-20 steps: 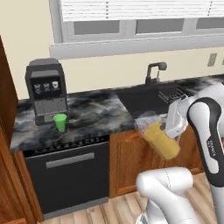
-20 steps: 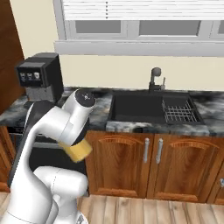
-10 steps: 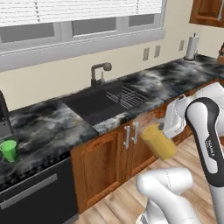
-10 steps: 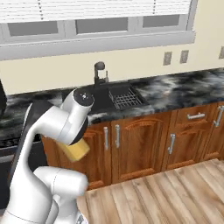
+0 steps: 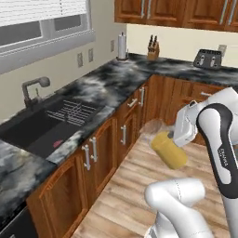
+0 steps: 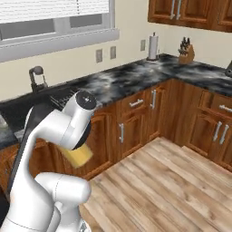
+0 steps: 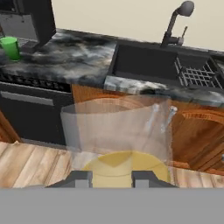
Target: Place the pitcher and cup on the dining counter for serving.
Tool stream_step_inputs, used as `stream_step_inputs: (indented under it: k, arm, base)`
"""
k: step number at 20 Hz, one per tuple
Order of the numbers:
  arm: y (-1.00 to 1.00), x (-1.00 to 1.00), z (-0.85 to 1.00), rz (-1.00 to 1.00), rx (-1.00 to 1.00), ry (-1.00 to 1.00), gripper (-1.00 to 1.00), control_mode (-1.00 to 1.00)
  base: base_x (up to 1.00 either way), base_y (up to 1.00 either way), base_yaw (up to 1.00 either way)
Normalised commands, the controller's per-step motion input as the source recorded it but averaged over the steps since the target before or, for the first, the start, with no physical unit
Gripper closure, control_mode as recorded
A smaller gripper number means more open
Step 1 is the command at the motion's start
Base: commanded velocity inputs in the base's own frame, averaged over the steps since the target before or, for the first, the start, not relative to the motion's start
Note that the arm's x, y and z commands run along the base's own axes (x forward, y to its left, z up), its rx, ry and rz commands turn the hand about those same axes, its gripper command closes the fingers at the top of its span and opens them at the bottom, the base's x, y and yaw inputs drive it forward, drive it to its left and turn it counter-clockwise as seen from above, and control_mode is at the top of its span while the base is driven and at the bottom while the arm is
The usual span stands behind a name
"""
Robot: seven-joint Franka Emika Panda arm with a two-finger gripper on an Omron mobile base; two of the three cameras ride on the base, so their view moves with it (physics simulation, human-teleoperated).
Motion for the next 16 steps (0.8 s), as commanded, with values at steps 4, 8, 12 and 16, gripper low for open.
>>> stream_step_inputs:
  k: [4, 8, 12, 16]
  arm:
    - [0.00, 0.00, 0.00, 0.00, 0.00, 0.00, 1.00, 1.00]
    - [0.00, 0.00, 0.00, 0.00, 0.00, 0.00, 1.00, 1.00]
    - [0.00, 0.00, 0.00, 0.00, 0.00, 0.00, 1.00, 1.00]
    - [0.00, 0.00, 0.00, 0.00, 0.00, 0.00, 1.00, 1.00]
  base:
    - [-0.16, -0.01, -0.72]
    - [-0.18, 0.00, -0.74]
    - [-0.23, 0.00, -0.75]
    - [-0.21, 0.00, -0.77]
